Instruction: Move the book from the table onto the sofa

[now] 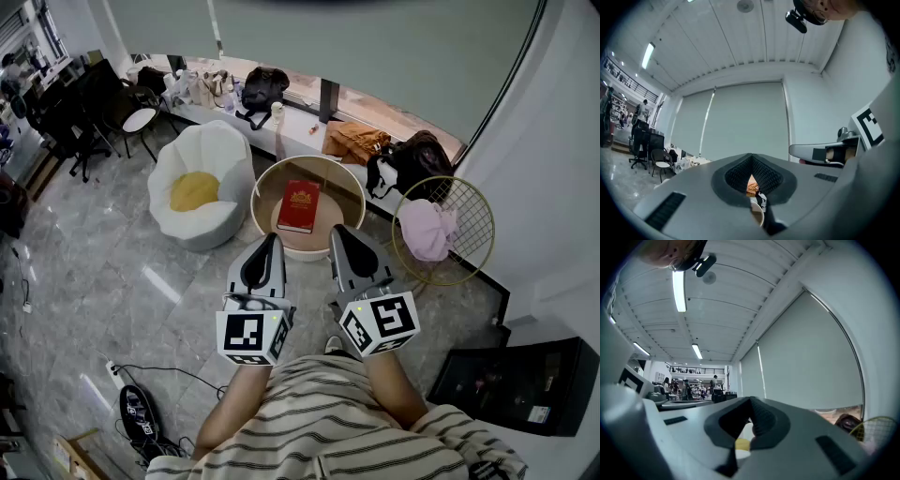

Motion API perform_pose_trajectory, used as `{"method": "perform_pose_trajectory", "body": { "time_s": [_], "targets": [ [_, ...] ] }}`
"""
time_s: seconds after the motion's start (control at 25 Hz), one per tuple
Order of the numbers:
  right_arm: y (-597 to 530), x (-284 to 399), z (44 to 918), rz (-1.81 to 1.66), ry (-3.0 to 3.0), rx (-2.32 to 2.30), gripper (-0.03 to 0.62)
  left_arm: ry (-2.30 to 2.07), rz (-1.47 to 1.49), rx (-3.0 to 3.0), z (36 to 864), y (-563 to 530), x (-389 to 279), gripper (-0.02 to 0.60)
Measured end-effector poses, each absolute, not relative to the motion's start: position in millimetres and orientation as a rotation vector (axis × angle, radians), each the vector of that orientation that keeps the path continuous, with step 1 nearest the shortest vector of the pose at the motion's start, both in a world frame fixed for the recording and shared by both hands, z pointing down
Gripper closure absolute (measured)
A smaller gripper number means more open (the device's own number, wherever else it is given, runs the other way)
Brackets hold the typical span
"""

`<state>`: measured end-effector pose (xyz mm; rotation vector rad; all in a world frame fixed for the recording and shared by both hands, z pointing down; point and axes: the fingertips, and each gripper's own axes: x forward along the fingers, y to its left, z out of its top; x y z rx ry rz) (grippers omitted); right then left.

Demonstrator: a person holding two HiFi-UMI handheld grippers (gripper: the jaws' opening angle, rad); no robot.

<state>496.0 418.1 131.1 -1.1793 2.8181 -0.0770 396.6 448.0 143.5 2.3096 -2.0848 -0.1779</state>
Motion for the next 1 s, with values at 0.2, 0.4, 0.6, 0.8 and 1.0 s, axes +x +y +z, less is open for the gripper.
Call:
{"method": "perform_pose_trajectory", "body": {
  "time_s": [0.2, 0.4, 0.6, 0.8, 1.0],
  "targets": [
    [415.4, 500.3, 130.9, -0.084, 2.821, -1.173, 0.582, -2.083, -0.173, 2.311, 142.9, 444.7, 402.4, 0.577],
    [399.2, 513.0, 131.6, -0.105, 2.816, -1.159, 0.583, -2.097, -0.163, 2.292, 145.0, 430.8, 412.4, 0.577],
    [372.1, 531.6, 140.5, -0.124, 2.817, -1.179, 0.583, -2.14, -0.144, 2.252, 150.8, 413.6, 425.9, 0.577],
    [353.0, 546.4, 151.1, -0.177, 2.837, -1.149, 0.582, -2.196, -0.126, 2.193, 157.8, 403.7, 440.6, 0.577],
    [337.7, 549.7, 161.0, -0.218, 2.853, -1.063, 0.583, -2.223, -0.093, 2.144, 171.2, 392.4, 449.7, 0.577]
  ]
}}
